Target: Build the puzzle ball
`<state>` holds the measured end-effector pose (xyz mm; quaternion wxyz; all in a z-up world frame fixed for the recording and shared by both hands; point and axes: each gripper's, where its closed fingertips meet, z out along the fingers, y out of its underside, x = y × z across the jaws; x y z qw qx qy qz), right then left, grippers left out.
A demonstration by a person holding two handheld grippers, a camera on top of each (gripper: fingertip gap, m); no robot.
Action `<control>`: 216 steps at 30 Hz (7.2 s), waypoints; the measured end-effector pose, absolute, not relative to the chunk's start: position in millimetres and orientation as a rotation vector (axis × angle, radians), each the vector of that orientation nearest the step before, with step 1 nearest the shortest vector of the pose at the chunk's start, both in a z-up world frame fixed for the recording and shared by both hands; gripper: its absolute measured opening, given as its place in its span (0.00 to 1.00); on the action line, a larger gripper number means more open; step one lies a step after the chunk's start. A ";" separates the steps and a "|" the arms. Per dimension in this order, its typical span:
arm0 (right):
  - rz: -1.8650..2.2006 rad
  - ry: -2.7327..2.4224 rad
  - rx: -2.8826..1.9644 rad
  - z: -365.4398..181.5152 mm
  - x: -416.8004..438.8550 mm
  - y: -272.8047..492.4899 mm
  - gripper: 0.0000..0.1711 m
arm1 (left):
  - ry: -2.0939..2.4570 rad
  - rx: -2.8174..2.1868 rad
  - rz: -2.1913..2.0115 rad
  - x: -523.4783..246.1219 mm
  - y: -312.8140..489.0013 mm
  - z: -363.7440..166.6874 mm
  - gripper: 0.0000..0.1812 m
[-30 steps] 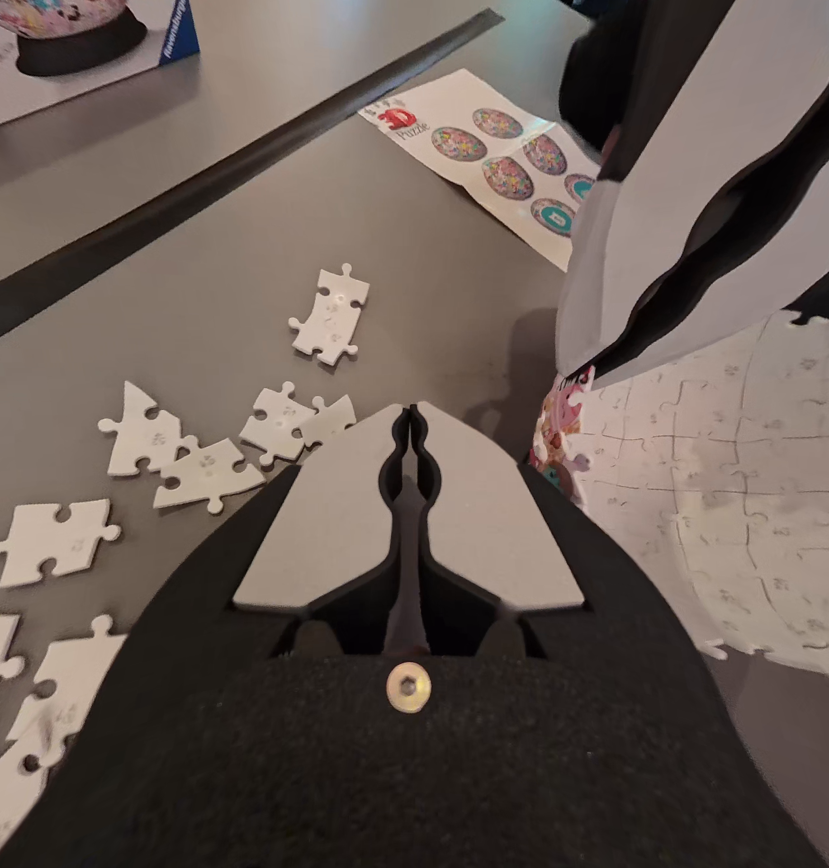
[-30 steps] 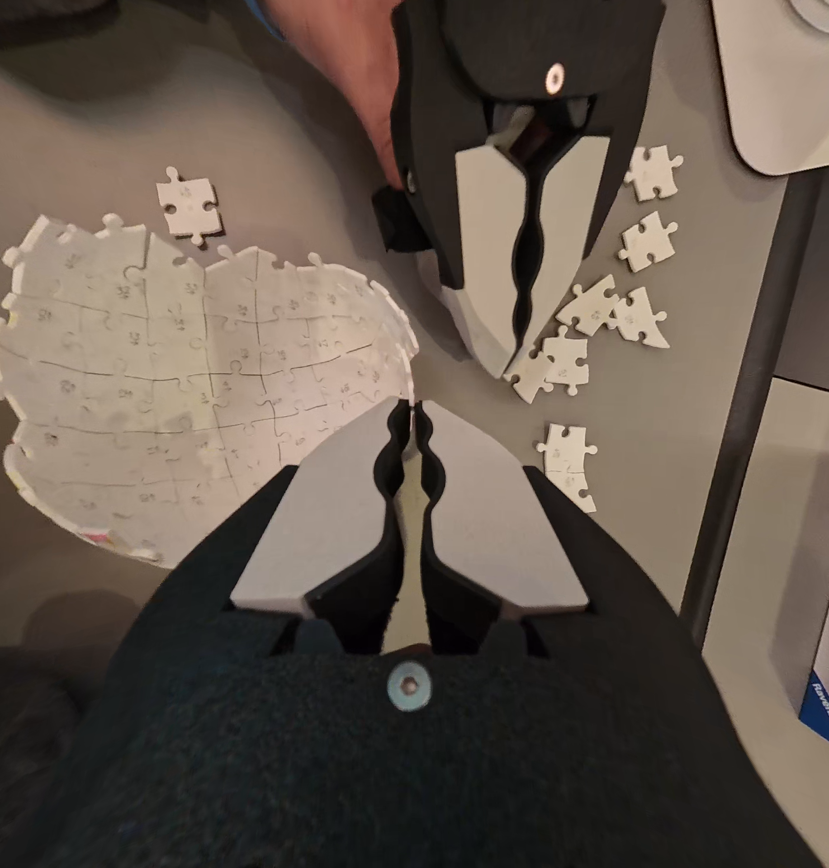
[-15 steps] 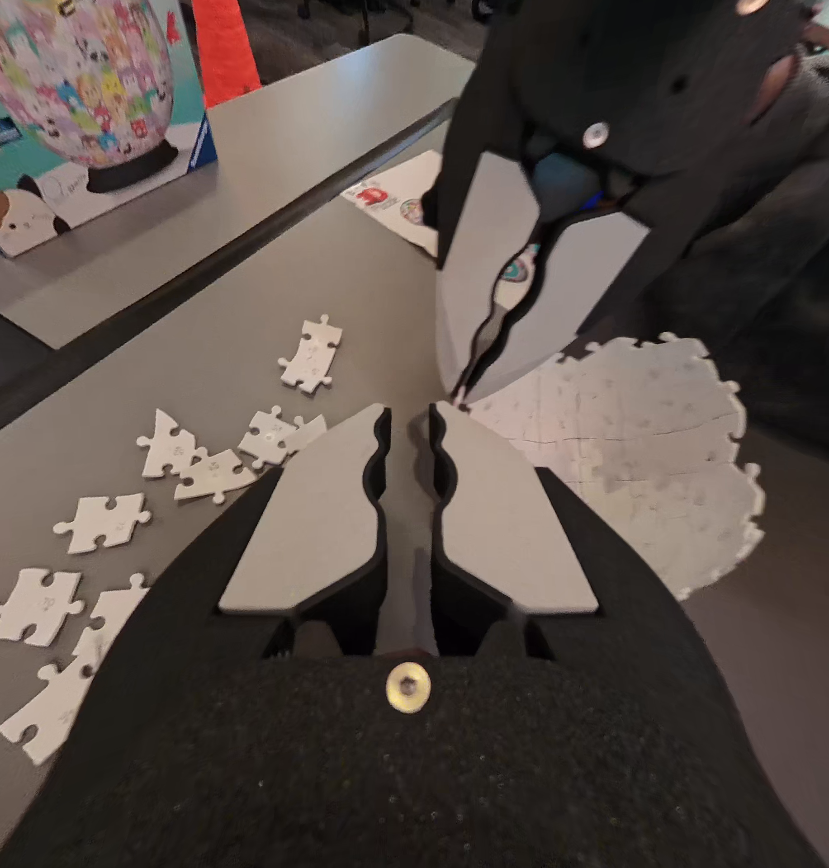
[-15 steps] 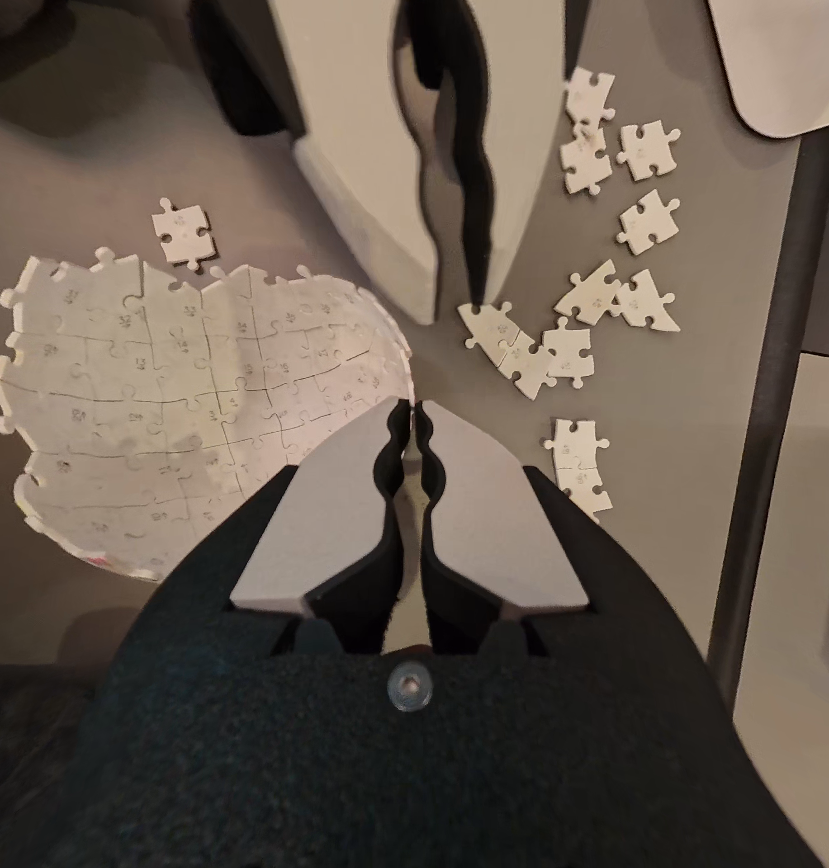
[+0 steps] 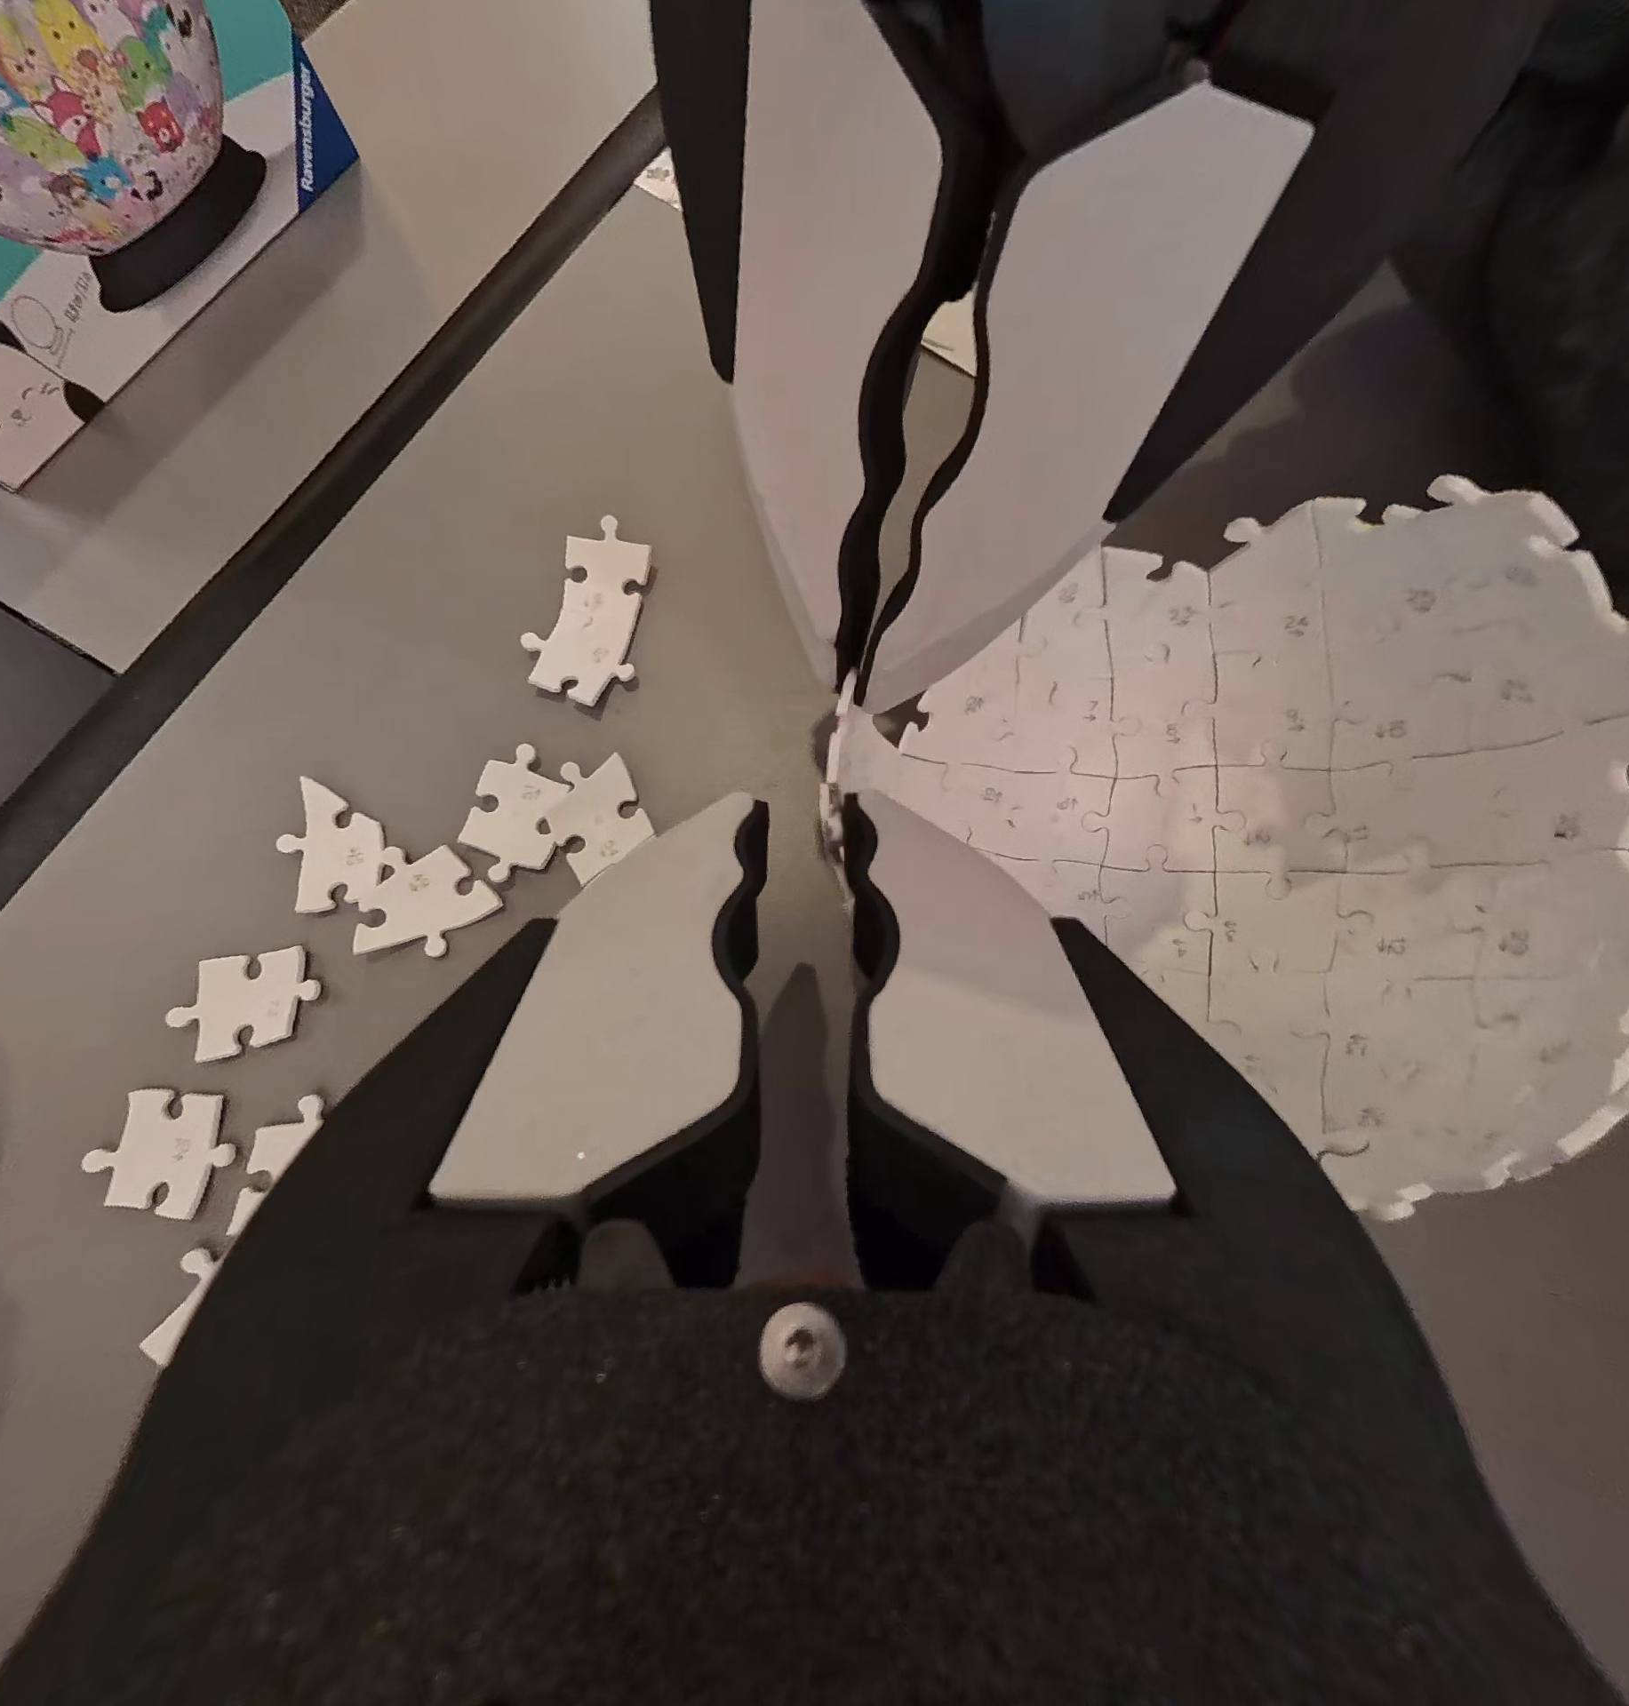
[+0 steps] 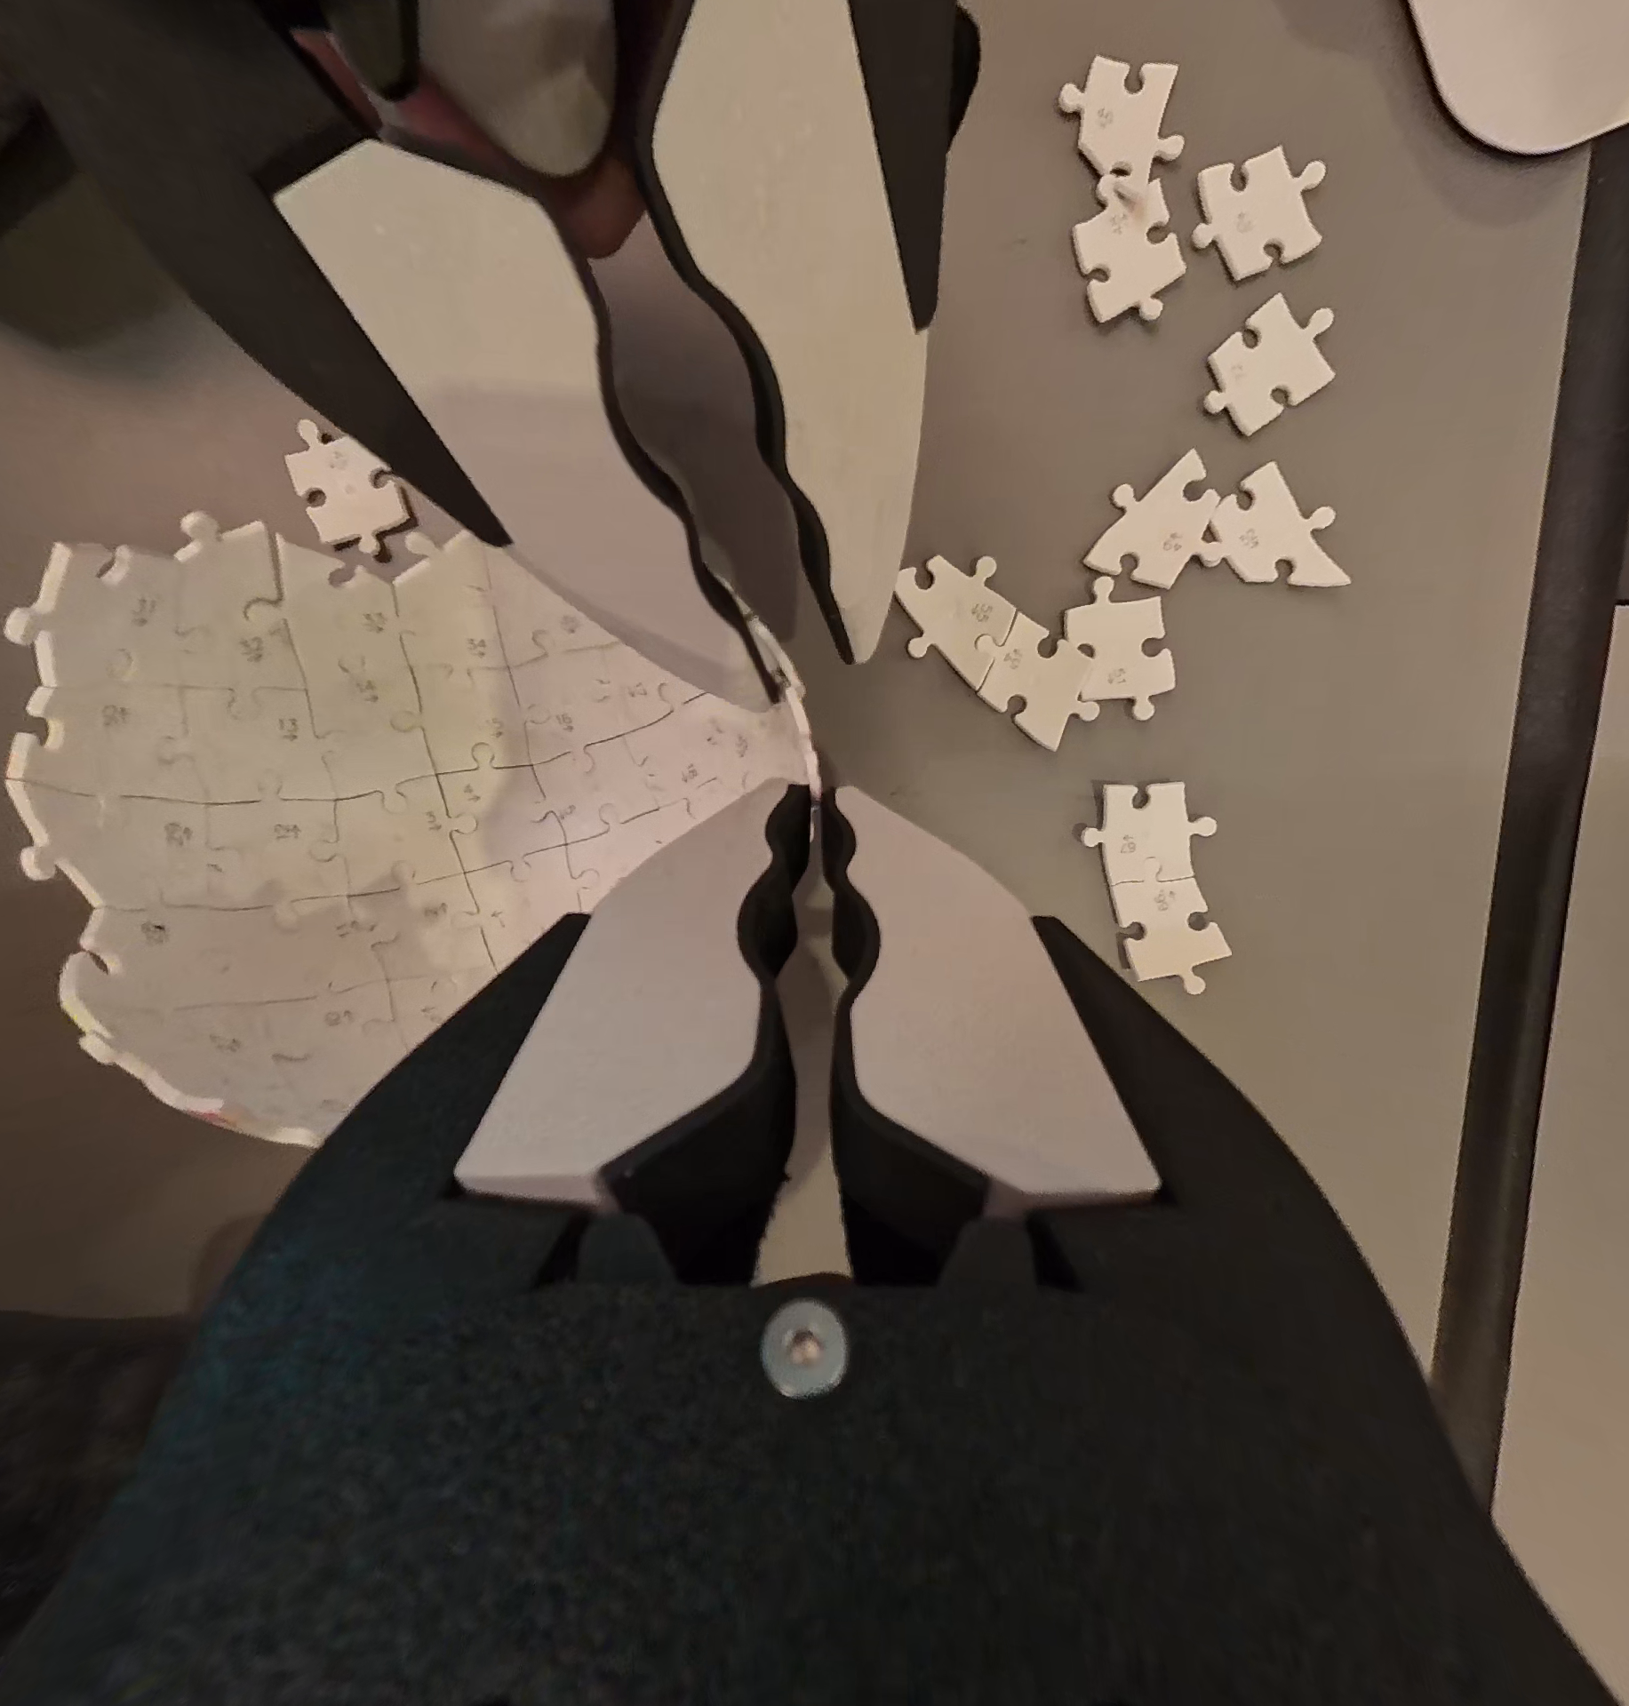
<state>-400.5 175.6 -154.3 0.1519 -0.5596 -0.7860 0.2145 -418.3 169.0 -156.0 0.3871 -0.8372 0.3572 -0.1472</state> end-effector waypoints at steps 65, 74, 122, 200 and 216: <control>0.559 -2.150 -1.555 -160.9 -408.0 183.1 0.02 | 0.978 -2.198 -0.609 -424.0 194.7 -211.8 0.00; 0.563 -2.172 -1.547 -161.2 -406.2 181.2 0.08 | 0.961 -2.214 -0.615 -424.9 196.3 -213.1 0.00; 0.320 -2.394 -1.150 -120.2 -401.7 194.3 0.00 | 0.840 -2.104 -0.672 -427.0 207.4 -192.3 0.00; 0.763 -1.921 -1.351 -98.4 -431.6 227.0 0.01 | 0.785 -1.936 -0.766 -434.2 221.7 -112.7 0.01; 0.929 -1.890 -1.285 -99.0 -435.1 220.4 0.04 | 0.813 -2.010 -0.786 -432.7 217.1 -122.8 0.01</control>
